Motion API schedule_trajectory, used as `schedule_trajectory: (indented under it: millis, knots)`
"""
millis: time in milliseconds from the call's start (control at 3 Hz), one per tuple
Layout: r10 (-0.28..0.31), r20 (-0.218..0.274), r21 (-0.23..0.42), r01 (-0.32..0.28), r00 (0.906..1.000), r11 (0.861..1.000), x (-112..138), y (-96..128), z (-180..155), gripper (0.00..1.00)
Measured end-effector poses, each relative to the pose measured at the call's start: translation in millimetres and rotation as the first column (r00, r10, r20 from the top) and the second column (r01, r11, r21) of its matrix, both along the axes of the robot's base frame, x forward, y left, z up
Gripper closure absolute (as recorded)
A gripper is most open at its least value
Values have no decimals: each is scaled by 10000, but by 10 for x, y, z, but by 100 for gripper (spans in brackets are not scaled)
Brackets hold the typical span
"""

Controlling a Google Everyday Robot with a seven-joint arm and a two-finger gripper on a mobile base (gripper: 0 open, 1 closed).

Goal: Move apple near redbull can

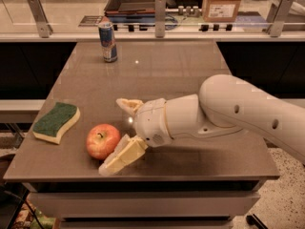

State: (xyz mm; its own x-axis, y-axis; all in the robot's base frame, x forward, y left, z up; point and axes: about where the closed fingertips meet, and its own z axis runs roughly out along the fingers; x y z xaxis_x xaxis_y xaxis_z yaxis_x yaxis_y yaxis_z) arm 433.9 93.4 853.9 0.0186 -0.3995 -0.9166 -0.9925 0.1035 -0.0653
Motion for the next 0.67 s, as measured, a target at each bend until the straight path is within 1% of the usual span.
schedule_trajectory:
  millis: [333,667]
  knots:
    - [295,42,528,-297,9996,9982,-52,156,-18,0]
    - [359,90,522,-363,9993,9980,-69,183,-4,18]
